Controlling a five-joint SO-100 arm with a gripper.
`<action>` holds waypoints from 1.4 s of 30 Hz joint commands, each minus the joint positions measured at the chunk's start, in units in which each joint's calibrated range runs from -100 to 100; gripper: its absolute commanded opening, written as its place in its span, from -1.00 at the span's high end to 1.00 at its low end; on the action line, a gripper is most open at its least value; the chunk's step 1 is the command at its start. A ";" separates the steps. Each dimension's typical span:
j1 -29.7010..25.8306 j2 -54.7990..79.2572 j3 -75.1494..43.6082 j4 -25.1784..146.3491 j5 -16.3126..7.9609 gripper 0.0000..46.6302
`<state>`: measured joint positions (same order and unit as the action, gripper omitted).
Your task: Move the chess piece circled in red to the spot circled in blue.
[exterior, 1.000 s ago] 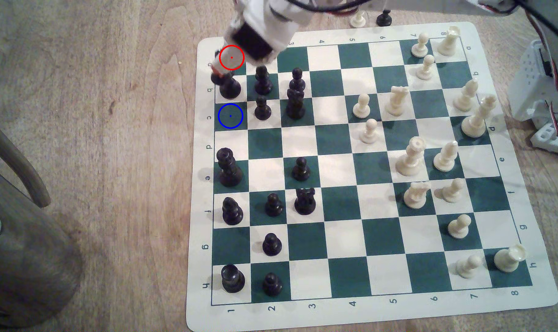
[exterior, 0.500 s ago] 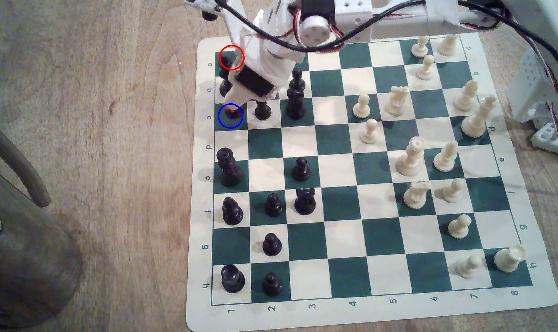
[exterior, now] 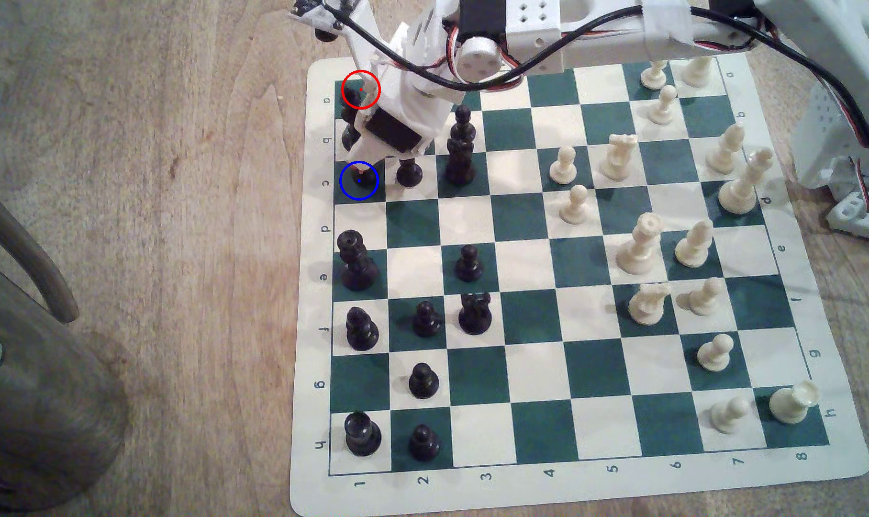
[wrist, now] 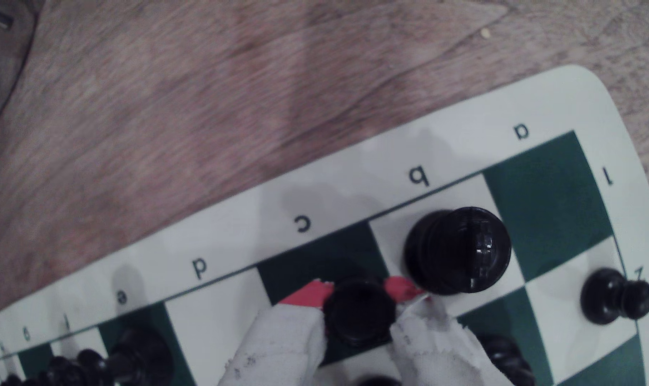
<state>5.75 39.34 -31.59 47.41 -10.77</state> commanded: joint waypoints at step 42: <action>-0.08 -12.51 5.84 -2.69 -1.07 0.23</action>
<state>5.68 38.25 -27.88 45.34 -12.04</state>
